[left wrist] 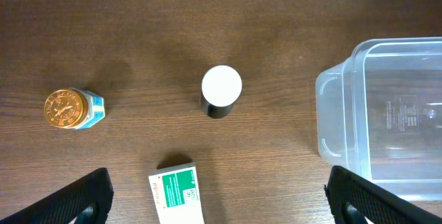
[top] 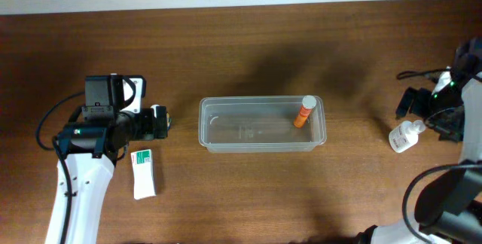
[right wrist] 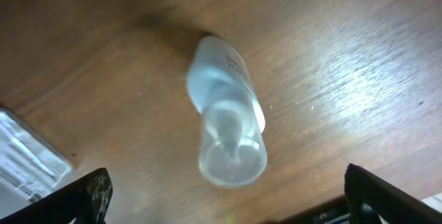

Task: Pack container
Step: 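Move the right gripper to the white spray bottle and grasp it, then place the spray bottle upright in the container's right end, release, then grasp the dark white-capped bottle with the left gripper, then carry the dark bottle into the container with the left gripper, release, then move the left gripper to the Tiger Balm jar and grasp it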

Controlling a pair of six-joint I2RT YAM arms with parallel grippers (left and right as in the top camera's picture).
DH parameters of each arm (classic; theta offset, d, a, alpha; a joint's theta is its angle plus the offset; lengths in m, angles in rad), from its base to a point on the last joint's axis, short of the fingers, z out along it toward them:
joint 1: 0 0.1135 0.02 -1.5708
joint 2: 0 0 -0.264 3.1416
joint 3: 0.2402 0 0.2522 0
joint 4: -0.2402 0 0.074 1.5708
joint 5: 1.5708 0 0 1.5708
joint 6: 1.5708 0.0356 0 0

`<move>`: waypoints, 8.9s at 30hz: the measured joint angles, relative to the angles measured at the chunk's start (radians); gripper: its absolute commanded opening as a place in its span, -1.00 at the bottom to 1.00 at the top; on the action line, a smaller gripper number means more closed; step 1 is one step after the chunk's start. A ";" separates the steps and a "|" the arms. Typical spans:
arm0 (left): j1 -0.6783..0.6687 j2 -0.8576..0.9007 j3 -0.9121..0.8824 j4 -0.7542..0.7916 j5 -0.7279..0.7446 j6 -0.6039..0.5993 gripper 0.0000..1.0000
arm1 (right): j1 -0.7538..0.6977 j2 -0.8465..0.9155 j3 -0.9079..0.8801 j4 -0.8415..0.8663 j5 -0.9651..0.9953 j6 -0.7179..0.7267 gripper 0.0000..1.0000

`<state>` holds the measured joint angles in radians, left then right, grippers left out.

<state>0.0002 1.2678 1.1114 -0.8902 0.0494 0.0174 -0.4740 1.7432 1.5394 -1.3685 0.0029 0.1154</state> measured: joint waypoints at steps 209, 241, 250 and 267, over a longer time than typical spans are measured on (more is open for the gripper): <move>-0.732 0.698 0.476 0.140 -0.004 -0.326 -0.52 | 0.319 -0.117 0.136 0.022 -0.072 -0.063 0.79; -0.040 0.309 0.635 -0.263 -0.286 -0.298 0.99 | 0.319 -0.117 0.136 0.018 -0.072 -0.063 0.80; 0.270 0.532 0.571 -0.269 -0.186 -0.298 0.99 | 0.319 -0.117 0.136 0.018 -0.072 -0.063 0.79; 0.325 0.914 0.565 -0.269 -0.142 -0.298 0.80 | 0.319 -0.117 0.136 0.018 -0.072 -0.063 0.80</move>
<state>0.3256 2.1818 1.6764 -1.1591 -0.0921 -0.2806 -0.1547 1.6257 1.6752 -1.3506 -0.0696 0.0525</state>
